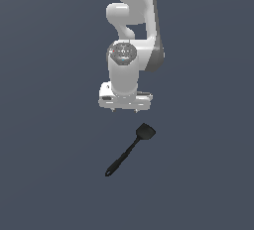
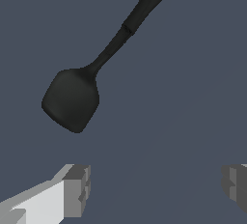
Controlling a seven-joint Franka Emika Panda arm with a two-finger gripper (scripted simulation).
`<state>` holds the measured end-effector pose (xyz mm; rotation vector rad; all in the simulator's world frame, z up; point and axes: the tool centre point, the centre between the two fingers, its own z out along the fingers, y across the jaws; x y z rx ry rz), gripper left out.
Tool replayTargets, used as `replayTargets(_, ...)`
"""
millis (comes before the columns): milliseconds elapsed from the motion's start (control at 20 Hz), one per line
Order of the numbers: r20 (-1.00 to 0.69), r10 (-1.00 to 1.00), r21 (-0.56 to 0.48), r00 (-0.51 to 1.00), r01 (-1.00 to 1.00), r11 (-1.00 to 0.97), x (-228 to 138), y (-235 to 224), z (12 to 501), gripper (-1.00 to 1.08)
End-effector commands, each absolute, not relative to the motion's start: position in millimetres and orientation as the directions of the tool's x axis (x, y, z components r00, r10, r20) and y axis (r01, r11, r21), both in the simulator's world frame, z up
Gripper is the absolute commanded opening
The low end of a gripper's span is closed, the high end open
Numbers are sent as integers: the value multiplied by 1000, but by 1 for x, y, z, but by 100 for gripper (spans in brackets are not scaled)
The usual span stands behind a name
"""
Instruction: Pick up the object and move it to a goal position.
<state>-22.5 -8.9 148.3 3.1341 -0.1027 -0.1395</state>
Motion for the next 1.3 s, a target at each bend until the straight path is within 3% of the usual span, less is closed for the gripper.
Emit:
replayTargets(0, -89, -65, 6, 994, -65, -998, -22, -9, 148, 100)
replayTargets(600, -90, -9, 13, 996, -7, -1000, -19, 6, 155, 100)
replayTargets(1250, -72, -137, 15, 988, -136, -991, 7, 8, 141, 100)
